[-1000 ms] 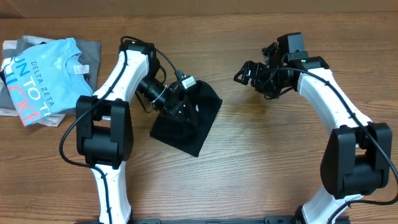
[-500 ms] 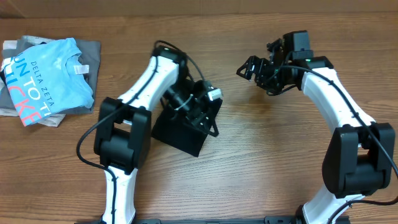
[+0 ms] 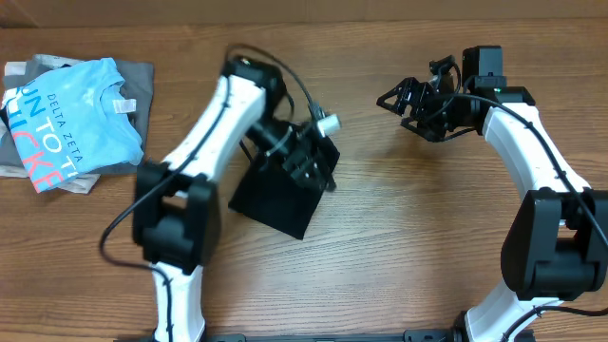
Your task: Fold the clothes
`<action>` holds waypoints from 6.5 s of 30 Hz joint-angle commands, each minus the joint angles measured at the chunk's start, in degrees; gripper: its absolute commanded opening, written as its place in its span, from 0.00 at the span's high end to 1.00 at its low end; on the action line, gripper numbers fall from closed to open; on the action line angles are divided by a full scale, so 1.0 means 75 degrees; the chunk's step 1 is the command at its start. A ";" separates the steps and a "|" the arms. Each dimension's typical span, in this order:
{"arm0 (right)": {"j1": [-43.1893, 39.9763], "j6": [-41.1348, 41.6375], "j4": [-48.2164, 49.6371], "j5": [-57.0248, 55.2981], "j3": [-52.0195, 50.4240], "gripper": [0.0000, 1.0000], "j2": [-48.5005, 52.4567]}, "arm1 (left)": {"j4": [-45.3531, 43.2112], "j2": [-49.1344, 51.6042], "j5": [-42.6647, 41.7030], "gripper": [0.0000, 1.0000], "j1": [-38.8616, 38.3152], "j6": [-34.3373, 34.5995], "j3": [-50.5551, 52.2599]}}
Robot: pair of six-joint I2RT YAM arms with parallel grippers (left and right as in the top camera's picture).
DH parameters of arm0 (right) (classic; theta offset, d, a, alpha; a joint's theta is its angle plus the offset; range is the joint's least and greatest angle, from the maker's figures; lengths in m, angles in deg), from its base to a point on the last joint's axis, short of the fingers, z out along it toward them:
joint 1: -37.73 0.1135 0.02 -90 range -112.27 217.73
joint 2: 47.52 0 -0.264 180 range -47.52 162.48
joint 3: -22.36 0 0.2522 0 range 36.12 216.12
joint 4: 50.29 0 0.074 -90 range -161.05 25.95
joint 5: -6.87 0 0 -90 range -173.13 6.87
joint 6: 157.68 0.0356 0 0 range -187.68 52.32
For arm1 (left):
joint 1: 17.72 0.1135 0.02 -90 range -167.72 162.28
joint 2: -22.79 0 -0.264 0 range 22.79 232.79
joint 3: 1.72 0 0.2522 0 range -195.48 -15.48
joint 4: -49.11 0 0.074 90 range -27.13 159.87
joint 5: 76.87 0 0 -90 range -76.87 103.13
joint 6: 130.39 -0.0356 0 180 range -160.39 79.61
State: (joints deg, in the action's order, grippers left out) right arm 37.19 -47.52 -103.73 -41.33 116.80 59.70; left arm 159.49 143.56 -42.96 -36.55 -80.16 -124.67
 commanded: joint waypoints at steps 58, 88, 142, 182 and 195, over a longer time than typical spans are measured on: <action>0.4307 0.1378 0.0597 -0.5400 0.0353 0.24 -0.0017 | -0.0463 -0.1017 0.4022 0.11 0.3150 0.4164 -0.1504; 0.3217 0.1332 -0.0764 -0.7122 0.0367 0.86 0.0542 | -0.0487 -0.1017 0.4028 0.09 0.3150 0.4162 -0.1507; 0.4013 0.1620 -0.0839 -0.2702 -0.1603 0.65 -0.0592 | -0.0516 -0.1017 0.4025 0.08 0.3150 0.4162 -0.1504; 0.3168 0.1355 -0.4532 -0.5470 -0.0096 0.39 -0.1606 | -0.0490 -0.1017 0.4025 0.07 0.3150 0.4162 -0.1507; 0.3118 -0.1209 -0.1903 -0.0128 -0.0029 0.96 -0.1215 | -0.0519 -0.1017 0.4022 0.07 0.3150 0.4164 -0.1507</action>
State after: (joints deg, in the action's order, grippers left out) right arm 60.34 -53.29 -119.67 -52.28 117.41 47.62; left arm 155.84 135.36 -12.93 -12.77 -49.47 -136.12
